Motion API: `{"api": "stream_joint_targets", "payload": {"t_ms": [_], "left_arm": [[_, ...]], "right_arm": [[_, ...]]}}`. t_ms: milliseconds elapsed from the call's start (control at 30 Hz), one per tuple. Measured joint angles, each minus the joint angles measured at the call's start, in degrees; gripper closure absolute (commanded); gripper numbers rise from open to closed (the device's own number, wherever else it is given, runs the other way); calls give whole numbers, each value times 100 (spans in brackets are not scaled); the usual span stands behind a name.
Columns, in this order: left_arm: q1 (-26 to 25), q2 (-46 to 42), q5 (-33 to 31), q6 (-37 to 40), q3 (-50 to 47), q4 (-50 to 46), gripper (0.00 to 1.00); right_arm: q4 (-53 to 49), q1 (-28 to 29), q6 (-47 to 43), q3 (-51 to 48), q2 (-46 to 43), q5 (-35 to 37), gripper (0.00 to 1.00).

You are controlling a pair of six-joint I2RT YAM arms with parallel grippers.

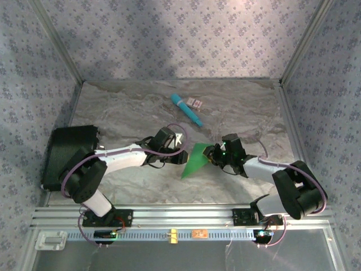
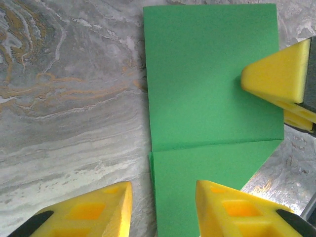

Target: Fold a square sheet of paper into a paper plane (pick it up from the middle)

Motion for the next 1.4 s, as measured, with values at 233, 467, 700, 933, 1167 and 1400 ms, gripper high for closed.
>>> {"api": "stream_joint_targets", "payload": {"t_ms": [233, 467, 700, 933, 1167, 1400], "left_arm": [[-452, 0, -339, 380, 0, -13, 46], [-1674, 52, -1668, 1038, 133, -393, 40], [-2111, 457, -2850, 1432, 525, -691, 42], [-2253, 907, -3397, 1604, 831, -933, 49], [-2291, 999, -3679, 1631, 844, -1067, 62], [-2297, 999, -3751, 1641, 844, -1069, 69]], "right_arm": [[-129, -190, -341, 131, 24, -313, 89], [-190, -205, -442, 144, 87, -437, 92], [-227, -223, -446, 195, 92, -476, 92], [-256, -227, -446, 212, 92, -492, 93], [-256, -264, -444, 221, 92, -492, 93], [-254, -264, -444, 232, 92, -492, 93]]}}
